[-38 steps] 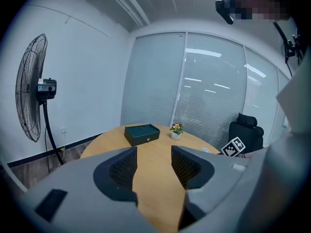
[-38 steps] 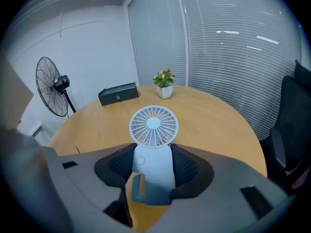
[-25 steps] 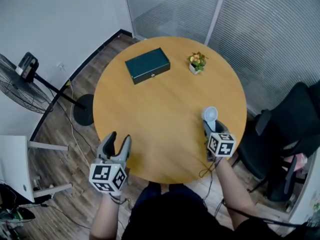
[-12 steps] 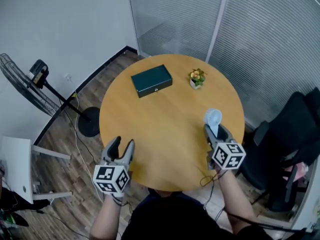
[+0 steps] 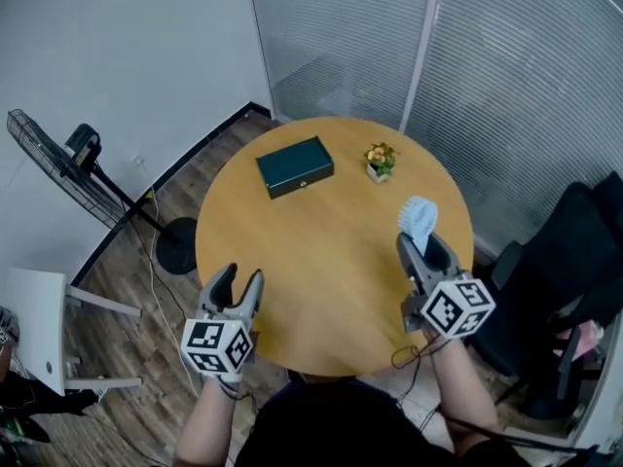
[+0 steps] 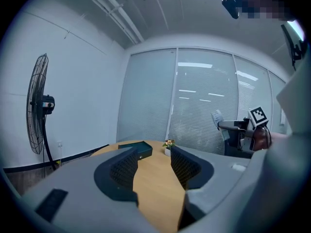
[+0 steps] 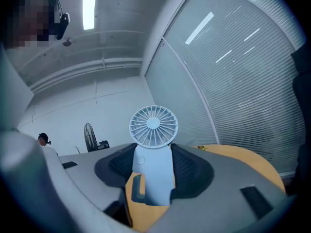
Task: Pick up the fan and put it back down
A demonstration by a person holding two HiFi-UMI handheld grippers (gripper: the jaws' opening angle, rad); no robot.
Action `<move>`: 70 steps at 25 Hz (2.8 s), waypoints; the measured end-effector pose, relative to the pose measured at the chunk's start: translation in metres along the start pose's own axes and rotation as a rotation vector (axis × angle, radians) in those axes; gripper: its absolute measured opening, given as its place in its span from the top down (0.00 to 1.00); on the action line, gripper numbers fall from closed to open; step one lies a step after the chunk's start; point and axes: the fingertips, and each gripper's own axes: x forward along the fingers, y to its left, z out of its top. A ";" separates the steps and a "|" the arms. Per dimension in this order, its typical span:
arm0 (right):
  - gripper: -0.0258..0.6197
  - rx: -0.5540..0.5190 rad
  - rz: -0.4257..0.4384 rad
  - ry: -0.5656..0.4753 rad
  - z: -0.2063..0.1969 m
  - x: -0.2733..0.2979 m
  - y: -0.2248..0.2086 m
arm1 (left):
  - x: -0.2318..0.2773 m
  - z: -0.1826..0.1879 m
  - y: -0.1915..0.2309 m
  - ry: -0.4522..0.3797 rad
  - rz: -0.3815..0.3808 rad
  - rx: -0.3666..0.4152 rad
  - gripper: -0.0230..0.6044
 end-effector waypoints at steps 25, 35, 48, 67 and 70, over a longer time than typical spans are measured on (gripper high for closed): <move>0.62 -0.107 0.317 0.051 -0.010 0.061 0.096 | -0.052 -0.034 0.022 0.015 0.205 -0.060 0.63; 0.62 -0.117 0.229 0.214 -0.093 0.123 0.122 | -0.067 -0.054 0.085 0.043 0.216 -0.112 0.63; 0.62 -0.232 0.072 0.506 -0.247 0.190 0.136 | -0.071 -0.082 0.188 0.097 0.191 -0.177 0.63; 0.62 -0.307 -0.111 0.812 -0.401 0.225 0.089 | -0.056 -0.106 0.245 0.183 0.129 -0.171 0.63; 0.62 -0.329 -0.127 0.825 -0.406 0.227 0.086 | -0.057 -0.108 0.249 0.187 0.131 -0.176 0.63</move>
